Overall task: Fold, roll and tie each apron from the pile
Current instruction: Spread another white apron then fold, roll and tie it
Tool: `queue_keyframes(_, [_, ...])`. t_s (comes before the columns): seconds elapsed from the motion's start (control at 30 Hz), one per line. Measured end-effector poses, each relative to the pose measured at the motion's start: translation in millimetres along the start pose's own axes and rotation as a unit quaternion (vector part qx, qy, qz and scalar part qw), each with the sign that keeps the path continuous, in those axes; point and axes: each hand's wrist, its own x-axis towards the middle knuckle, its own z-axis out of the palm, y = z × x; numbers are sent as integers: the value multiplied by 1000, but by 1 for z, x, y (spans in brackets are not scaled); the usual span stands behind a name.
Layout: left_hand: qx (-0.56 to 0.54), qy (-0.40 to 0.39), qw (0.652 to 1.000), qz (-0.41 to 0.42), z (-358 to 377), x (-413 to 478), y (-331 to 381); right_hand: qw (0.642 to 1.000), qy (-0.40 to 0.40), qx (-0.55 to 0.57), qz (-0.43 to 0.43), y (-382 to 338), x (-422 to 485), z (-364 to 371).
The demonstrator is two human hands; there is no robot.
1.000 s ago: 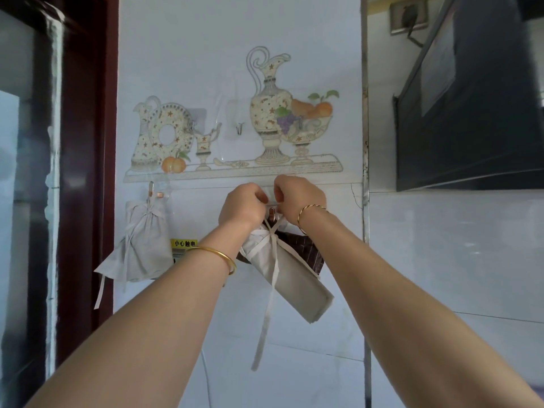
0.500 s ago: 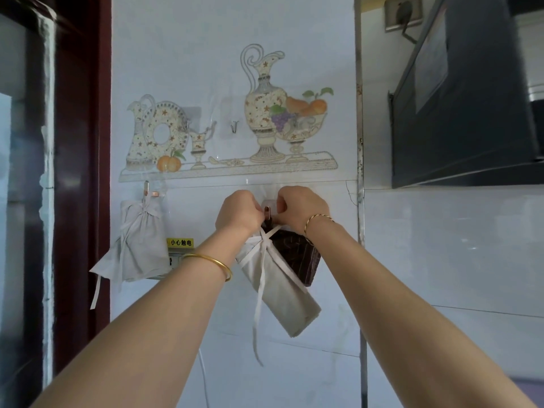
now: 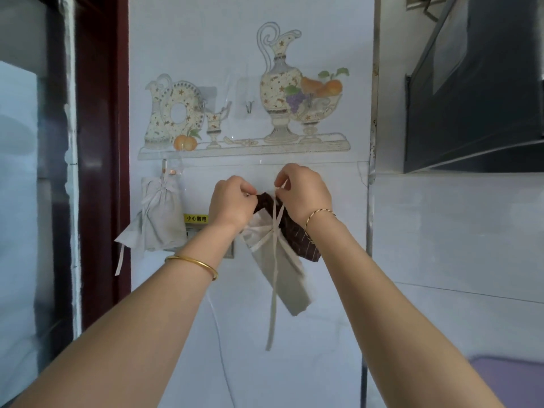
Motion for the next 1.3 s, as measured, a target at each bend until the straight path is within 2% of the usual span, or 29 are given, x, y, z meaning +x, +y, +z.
queue_keyframes(0.13, [-5, -19, 999, -40, -18, -11, -26, 999, -14, 33, -39, -36, -23, 20])
queue_keyframes(0.3, [-5, -47, 992, -120, -70, -56, -91, 991, -70, 78, -78, -88, -72, 80])
queue_keyframes(0.47, [75, -64, 969, -227, -140, -126, -160, 971, -186, 115, -101, -144, -138, 157])
queue_keyframes(0.6, [112, -5, 925, -362, -211, -218, -223, 926, -321, 149, -133, -198, -219, 219])
queue_keyframes(0.7, [142, 31, 879, -454, -261, -303, -262, 873, -433, 144, -173, -238, -294, 257])
queue_keyframes(0.77, [179, 58, 828, -529, -304, -374, -282, 819, -516, 136, -212, -276, -357, 277])
queue_keyframes(0.9, [264, 90, 737, -615, -373, -485, -296, 725, -616, 112, -289, -329, -449, 292])
queue_keyframes(1.03, [383, 86, 631, -669, -447, -568, -299, 650, -667, 109, -348, -379, -516, 299])
queue_keyframes(1.13, [467, 62, 533, -703, -492, -609, -296, 609, -690, 102, -377, -417, -546, 307])
queue_keyframes(1.2, [505, 39, 494, -707, -512, -629, -292, 593, -697, 104, -390, -431, -557, 311])
queue_keyframes(1.3, [533, -1, 457, -712, -547, -655, -294, 566, -710, 108, -405, -453, -575, 316])
